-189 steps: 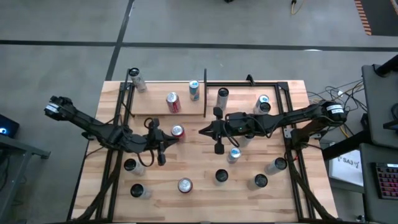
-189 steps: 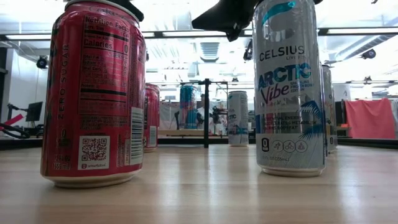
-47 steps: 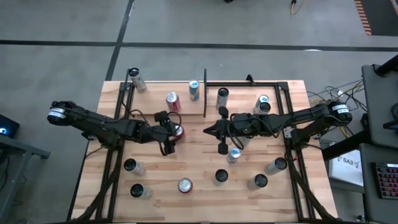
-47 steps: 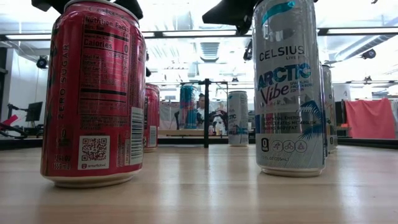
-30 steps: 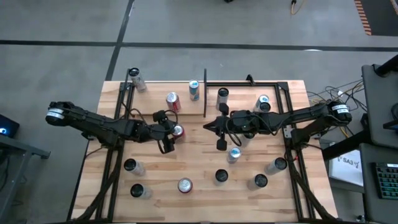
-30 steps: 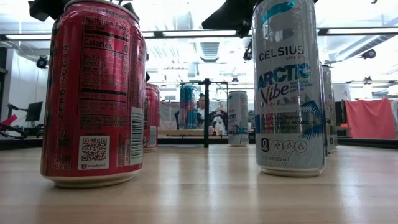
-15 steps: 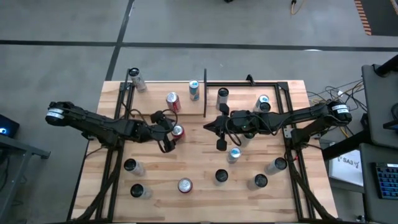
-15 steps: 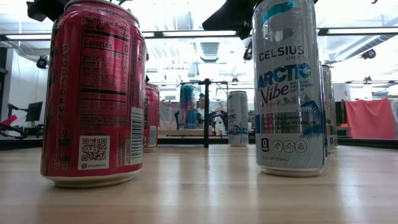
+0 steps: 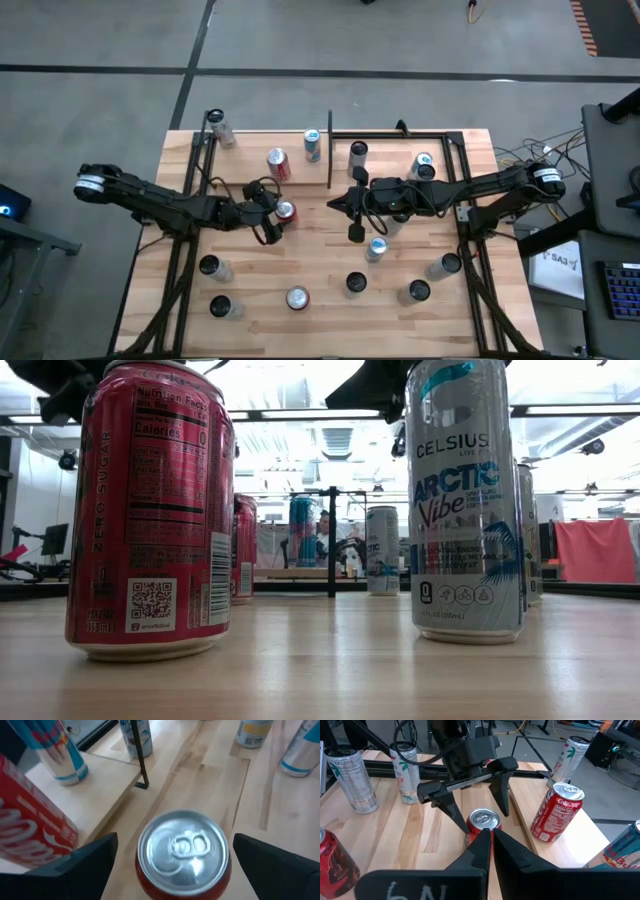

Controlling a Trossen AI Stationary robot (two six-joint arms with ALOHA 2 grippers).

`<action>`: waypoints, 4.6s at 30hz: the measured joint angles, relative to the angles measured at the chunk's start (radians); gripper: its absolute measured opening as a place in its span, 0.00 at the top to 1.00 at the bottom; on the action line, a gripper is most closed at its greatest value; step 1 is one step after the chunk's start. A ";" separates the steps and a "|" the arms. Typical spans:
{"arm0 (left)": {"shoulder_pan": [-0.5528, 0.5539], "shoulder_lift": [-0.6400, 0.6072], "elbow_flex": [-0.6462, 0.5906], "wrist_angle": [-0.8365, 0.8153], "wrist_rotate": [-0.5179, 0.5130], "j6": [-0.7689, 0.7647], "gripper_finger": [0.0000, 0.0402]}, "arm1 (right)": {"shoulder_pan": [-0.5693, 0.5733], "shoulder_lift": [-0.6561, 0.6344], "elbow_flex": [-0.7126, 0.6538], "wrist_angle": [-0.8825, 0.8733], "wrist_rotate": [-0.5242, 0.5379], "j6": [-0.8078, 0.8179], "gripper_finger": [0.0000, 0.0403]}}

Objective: Place canned beverage on shelf
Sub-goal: Put the top red and black soda can on the shelf

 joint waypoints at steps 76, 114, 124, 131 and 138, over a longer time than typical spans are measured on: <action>0.133 -0.438 0.020 -0.510 -0.514 -0.291 0.30 | 0.000 0.000 -0.001 0.009 0.001 0.011 0.97; 0.417 -0.208 0.018 -0.327 -0.308 -0.357 0.24 | 0.000 0.000 -0.001 0.009 0.001 0.019 0.97; 0.417 -0.219 0.018 -0.311 -0.314 -0.325 0.14 | 0.000 0.000 -0.001 0.008 0.001 0.019 0.97; 0.417 -0.281 0.044 -0.330 -0.314 -0.286 0.14 | 0.000 0.000 -0.001 0.008 0.001 0.029 0.97; 0.417 -0.312 0.128 -0.448 -0.312 -0.242 0.14 | 0.000 0.000 -0.001 0.008 0.001 0.031 0.97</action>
